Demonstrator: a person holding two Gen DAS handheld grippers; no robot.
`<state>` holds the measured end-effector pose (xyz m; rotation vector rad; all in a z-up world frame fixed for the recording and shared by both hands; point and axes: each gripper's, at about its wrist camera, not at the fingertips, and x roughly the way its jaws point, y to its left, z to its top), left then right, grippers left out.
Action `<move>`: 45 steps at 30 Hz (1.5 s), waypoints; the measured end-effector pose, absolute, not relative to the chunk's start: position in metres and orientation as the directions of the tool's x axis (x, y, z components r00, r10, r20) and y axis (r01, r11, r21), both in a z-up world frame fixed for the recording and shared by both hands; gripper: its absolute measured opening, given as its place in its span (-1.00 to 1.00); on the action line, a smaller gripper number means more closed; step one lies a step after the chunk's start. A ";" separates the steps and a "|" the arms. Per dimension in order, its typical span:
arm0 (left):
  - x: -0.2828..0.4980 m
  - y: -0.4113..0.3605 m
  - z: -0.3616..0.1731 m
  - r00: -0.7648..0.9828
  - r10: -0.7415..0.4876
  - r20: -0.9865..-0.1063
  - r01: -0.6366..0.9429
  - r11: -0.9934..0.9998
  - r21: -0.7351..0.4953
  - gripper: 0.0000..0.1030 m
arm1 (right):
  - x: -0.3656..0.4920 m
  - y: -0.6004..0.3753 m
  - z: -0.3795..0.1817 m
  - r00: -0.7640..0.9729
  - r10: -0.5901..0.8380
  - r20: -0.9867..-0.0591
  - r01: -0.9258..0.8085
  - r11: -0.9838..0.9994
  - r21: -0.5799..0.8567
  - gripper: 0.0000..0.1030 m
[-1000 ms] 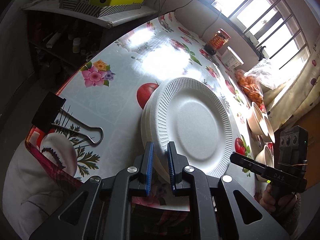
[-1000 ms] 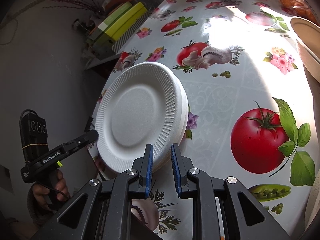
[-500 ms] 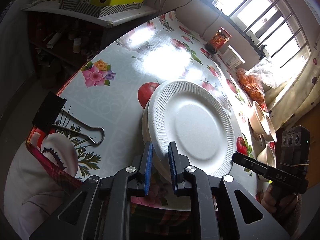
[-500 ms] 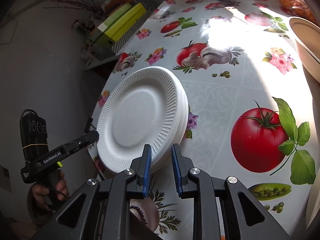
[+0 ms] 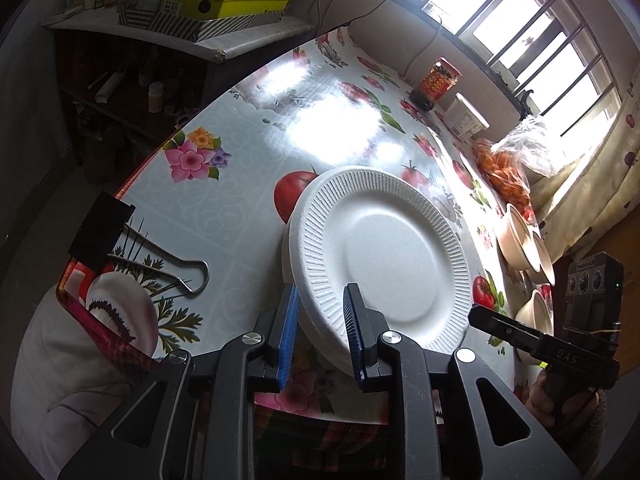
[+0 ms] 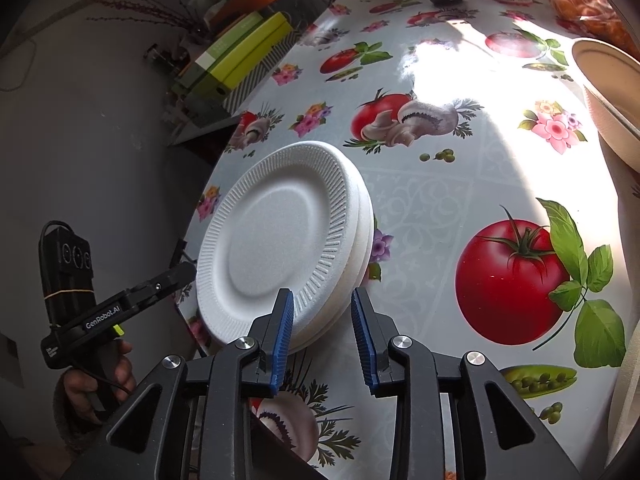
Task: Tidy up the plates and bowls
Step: 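Open the left gripper to release the white plate onto the stack, then move both grippers toward the beige paper bowls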
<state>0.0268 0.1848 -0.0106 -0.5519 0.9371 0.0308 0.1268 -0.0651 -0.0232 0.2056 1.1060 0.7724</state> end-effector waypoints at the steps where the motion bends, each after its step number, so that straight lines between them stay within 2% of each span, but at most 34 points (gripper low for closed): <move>1: 0.027 0.185 -0.010 0.604 -0.205 -0.770 -0.261 0.862 -0.434 -0.53 | 0.126 -0.066 -0.023 0.227 0.651 -0.725 -0.457 0.728 0.511 -0.39; 2: 0.027 0.184 -0.008 0.606 -0.198 -0.770 -0.260 0.866 -0.427 -0.48 | 0.126 -0.067 -0.022 0.231 0.650 -0.723 -0.457 0.729 0.509 -0.37; 3: 0.027 0.183 -0.007 0.608 -0.191 -0.770 -0.258 0.870 -0.420 -0.31 | 0.126 -0.067 -0.022 0.234 0.651 -0.722 -0.458 0.729 0.509 -0.34; 5: 0.026 0.183 -0.004 0.616 -0.190 -0.765 -0.254 0.871 -0.421 -0.12 | 0.125 -0.068 -0.020 0.240 0.651 -0.720 -0.460 0.730 0.506 -0.29; 23: 0.038 0.148 0.026 0.637 -0.148 -0.756 -0.188 0.922 -0.339 -0.12 | 0.113 -0.098 0.005 0.376 0.628 -0.682 -0.451 0.767 0.457 -0.16; 30: 0.053 0.118 0.033 0.636 -0.204 -0.744 -0.117 0.928 -0.354 -0.12 | 0.111 -0.119 0.014 0.443 0.593 -0.672 -0.426 0.799 0.424 -0.08; 45: 0.089 0.041 0.033 0.584 -0.309 -0.751 0.036 0.934 -0.356 -0.12 | 0.100 -0.170 0.029 0.578 0.490 -0.653 -0.345 0.872 0.348 -0.07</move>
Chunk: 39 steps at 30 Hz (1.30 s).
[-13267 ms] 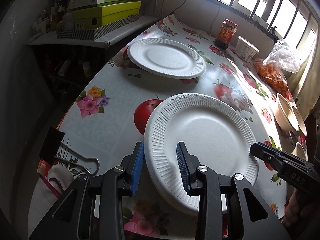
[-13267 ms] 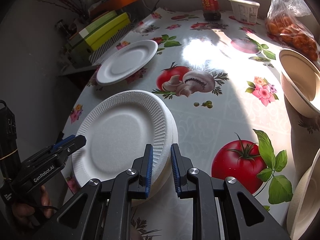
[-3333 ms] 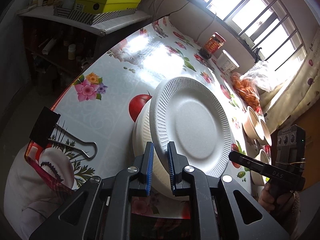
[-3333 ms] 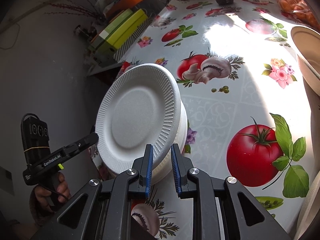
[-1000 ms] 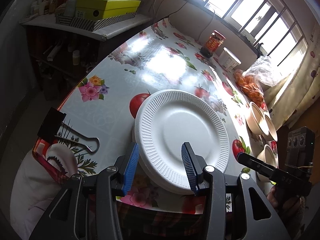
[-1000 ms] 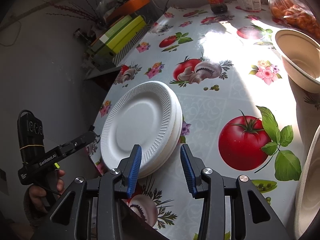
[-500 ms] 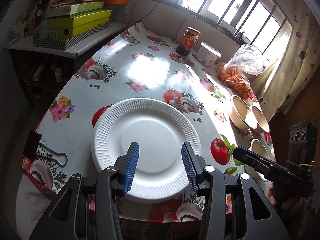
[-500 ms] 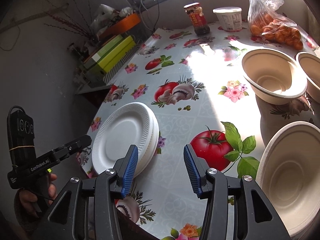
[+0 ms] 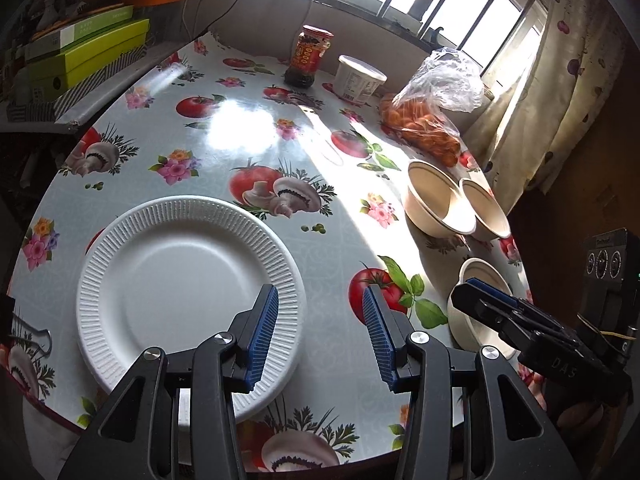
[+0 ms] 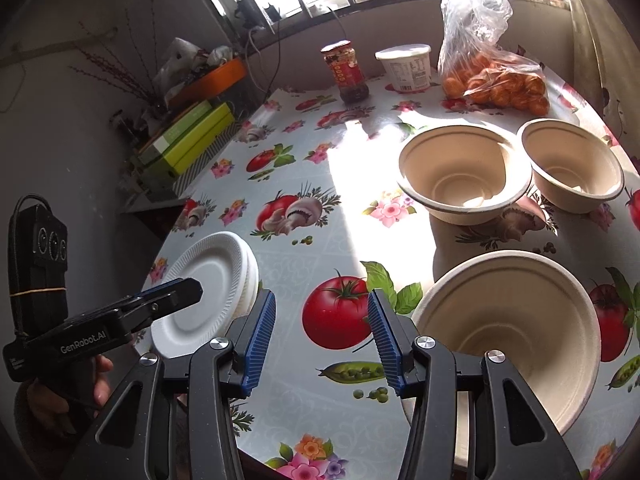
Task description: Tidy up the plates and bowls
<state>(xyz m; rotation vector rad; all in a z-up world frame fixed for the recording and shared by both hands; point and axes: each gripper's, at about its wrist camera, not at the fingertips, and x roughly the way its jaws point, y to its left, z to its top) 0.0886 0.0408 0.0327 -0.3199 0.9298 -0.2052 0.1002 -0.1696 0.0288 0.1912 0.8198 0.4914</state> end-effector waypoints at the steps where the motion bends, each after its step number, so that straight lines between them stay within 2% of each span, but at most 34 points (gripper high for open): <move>1: 0.091 0.035 0.032 0.578 -0.317 -0.752 0.050 0.933 -0.356 -0.12 | 0.099 -0.174 0.030 0.590 0.480 -0.650 -0.337 0.877 0.342 -0.07; 16: 0.127 -0.037 0.028 0.508 -0.407 -0.759 0.216 0.914 -0.344 -0.12 | 0.082 -0.252 0.037 0.704 0.323 -0.633 -0.174 0.942 0.287 -0.07; 29: 0.157 -0.069 0.030 0.485 -0.428 -0.763 0.242 0.904 -0.353 -0.12 | 0.095 -0.292 0.040 0.716 0.284 -0.638 -0.113 0.949 0.295 -0.07; 39: 0.196 -0.070 0.058 0.537 -0.406 -0.739 0.227 0.914 -0.337 -0.12 | 0.134 -0.309 0.061 0.714 0.317 -0.625 -0.148 0.940 0.308 -0.07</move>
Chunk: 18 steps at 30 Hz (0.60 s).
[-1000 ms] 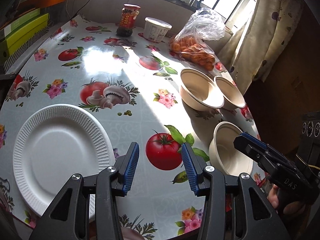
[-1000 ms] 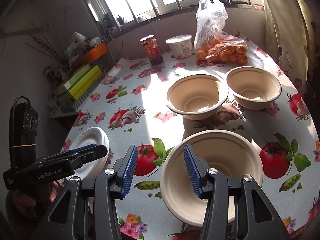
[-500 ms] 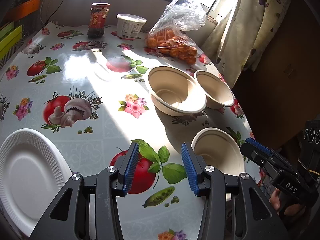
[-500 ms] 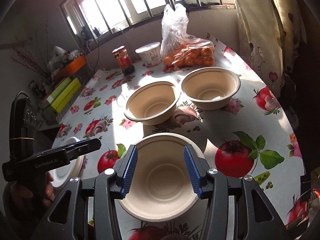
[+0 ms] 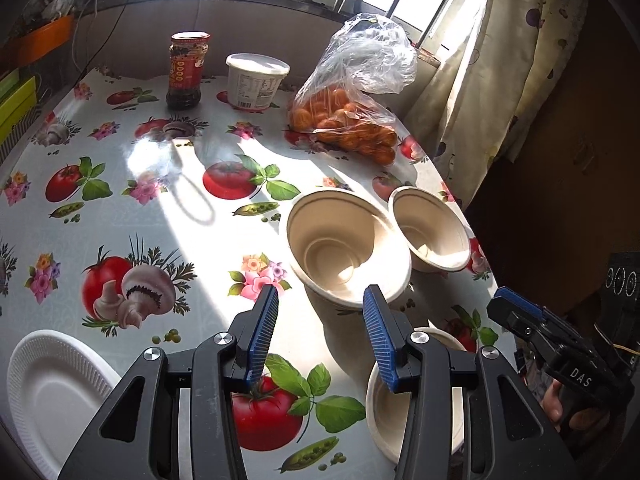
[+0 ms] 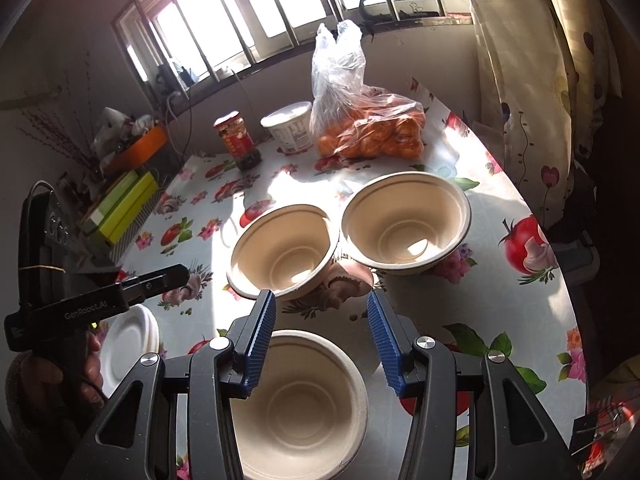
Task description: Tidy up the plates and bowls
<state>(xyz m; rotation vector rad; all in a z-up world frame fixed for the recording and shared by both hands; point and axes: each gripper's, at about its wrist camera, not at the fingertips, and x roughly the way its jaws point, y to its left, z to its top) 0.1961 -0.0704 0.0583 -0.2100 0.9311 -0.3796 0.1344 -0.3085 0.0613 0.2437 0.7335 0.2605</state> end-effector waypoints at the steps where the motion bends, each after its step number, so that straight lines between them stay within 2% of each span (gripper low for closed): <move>1: 0.201 -0.070 0.059 0.540 -0.404 -0.738 0.220 0.914 -0.340 -0.12 | 0.139 -0.309 0.062 0.709 0.316 -0.630 -0.149 0.941 0.305 -0.07; 8: 0.226 -0.078 0.049 0.522 -0.391 -0.758 0.198 0.920 -0.338 -0.12 | 0.167 -0.308 0.057 0.678 0.351 -0.646 -0.180 0.931 0.318 -0.14; 13: 0.236 -0.082 0.036 0.511 -0.357 -0.782 0.191 0.934 -0.302 -0.12 | 0.184 -0.303 0.046 0.657 0.350 -0.668 -0.181 0.933 0.311 -0.28; 16: 0.238 -0.086 0.032 0.527 -0.303 -0.794 0.186 0.953 -0.240 -0.12 | 0.191 -0.301 0.041 0.638 0.384 -0.667 -0.210 0.921 0.329 -0.33; 18: 0.239 -0.086 0.031 0.525 -0.313 -0.792 0.195 0.949 -0.246 -0.12 | 0.197 -0.299 0.038 0.629 0.384 -0.676 -0.216 0.922 0.323 -0.36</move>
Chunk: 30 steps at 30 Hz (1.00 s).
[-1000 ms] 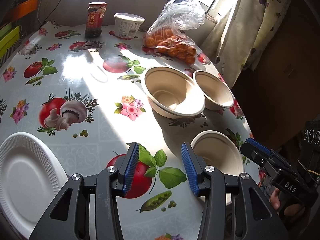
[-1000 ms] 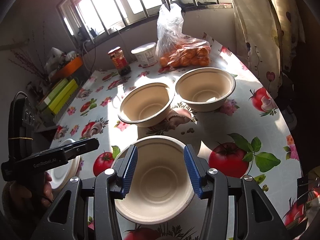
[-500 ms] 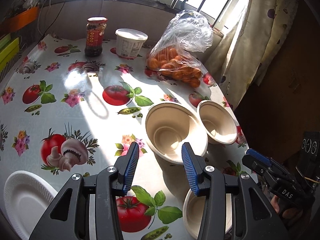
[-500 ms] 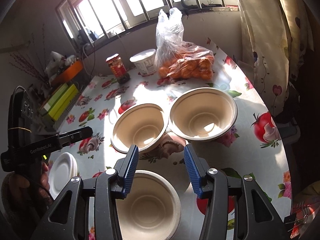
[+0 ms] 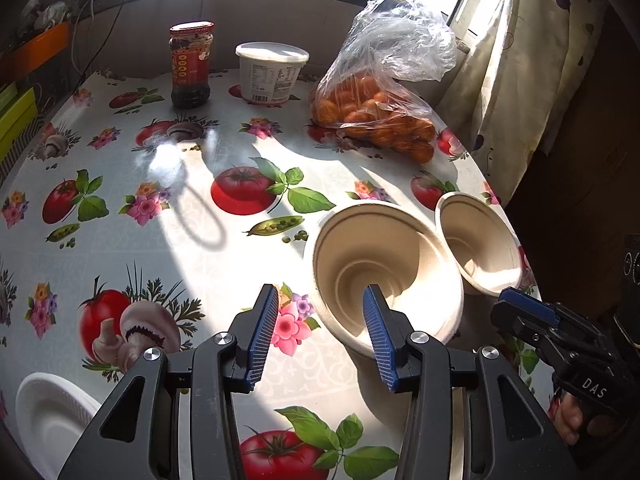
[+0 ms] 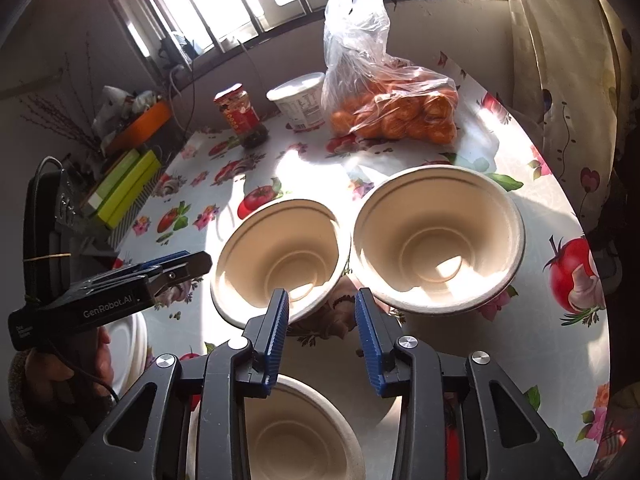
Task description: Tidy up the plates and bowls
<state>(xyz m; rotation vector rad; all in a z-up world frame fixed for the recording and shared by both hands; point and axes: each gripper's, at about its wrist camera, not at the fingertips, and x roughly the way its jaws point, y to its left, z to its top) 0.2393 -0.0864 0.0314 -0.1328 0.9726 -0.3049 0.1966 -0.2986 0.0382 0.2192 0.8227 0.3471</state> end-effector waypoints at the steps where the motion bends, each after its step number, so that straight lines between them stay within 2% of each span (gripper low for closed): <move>1: 0.241 -0.087 0.031 0.522 -0.324 -0.789 0.201 0.946 -0.256 -0.12 | 0.199 -0.298 0.037 0.626 0.384 -0.679 -0.217 0.922 0.321 -0.38; 5: 0.247 -0.087 0.024 0.506 -0.332 -0.796 0.194 0.943 -0.270 -0.12 | 0.208 -0.293 0.031 0.608 0.395 -0.689 -0.221 0.918 0.331 -0.44; 19: 0.258 -0.084 0.011 0.477 -0.366 -0.799 0.179 0.931 -0.319 -0.13 | 0.225 -0.290 0.020 0.578 0.411 -0.705 -0.202 0.909 0.365 -0.45; 21: 0.258 -0.085 0.010 0.474 -0.370 -0.799 0.184 0.929 -0.321 -0.28 | 0.226 -0.290 0.019 0.577 0.408 -0.707 -0.196 0.910 0.365 -0.47; 26: 0.260 -0.086 0.009 0.470 -0.368 -0.802 0.185 0.930 -0.318 -0.39 | 0.228 -0.291 0.017 0.577 0.404 -0.710 -0.187 0.912 0.366 -0.53; 30: 0.260 -0.086 0.008 0.471 -0.368 -0.802 0.185 0.930 -0.318 -0.55 | 0.229 -0.291 0.015 0.575 0.402 -0.713 -0.186 0.912 0.364 -0.59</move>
